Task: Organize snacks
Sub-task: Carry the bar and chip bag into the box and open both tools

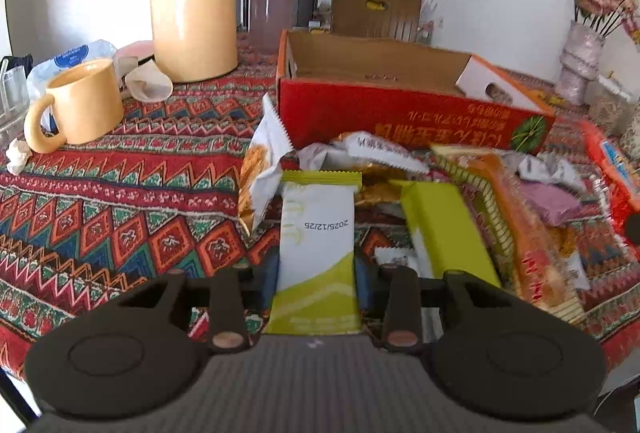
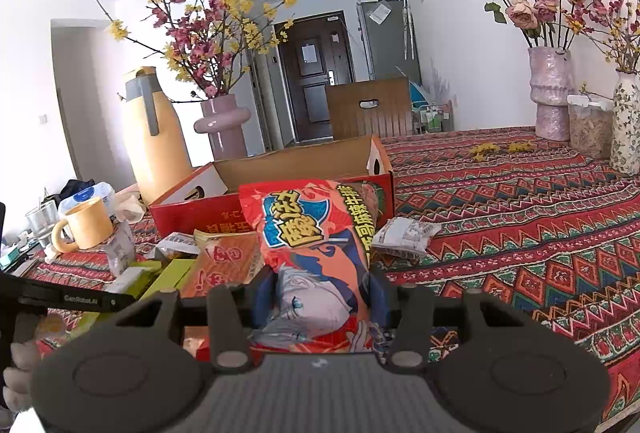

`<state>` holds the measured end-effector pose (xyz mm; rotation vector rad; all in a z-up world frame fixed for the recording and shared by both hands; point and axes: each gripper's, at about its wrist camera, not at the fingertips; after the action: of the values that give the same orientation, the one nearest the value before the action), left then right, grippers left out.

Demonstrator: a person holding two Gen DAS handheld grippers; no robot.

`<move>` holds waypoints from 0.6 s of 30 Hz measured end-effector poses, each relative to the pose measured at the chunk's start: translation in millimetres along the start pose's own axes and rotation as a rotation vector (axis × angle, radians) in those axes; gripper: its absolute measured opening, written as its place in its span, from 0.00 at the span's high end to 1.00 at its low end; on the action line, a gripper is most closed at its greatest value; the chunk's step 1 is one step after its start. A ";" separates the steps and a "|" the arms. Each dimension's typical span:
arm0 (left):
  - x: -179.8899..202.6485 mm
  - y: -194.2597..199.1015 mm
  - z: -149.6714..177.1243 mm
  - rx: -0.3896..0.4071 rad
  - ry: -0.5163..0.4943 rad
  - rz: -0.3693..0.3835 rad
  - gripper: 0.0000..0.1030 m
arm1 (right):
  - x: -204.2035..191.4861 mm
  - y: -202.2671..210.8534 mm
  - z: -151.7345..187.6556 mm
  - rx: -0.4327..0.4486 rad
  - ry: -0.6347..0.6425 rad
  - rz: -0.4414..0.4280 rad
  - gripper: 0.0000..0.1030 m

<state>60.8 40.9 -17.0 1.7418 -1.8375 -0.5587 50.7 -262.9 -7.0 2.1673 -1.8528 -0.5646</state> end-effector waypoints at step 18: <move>43.1 34.3 -74.5 0.212 -0.058 0.035 0.64 | -9.1 -23.3 -43.5 0.097 0.024 -0.002 0.54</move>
<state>81.2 5.6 66.2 1.8416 -2.0267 -0.4171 89.3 -253.0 23.6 2.2264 -1.9037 -0.4551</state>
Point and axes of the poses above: each gripper's, at about its wrist camera, not at the fingertips, and y roughly against the way its jaws point, x to its right, z to its underside, and after that the axes turned 4 degrees about z, right-handed
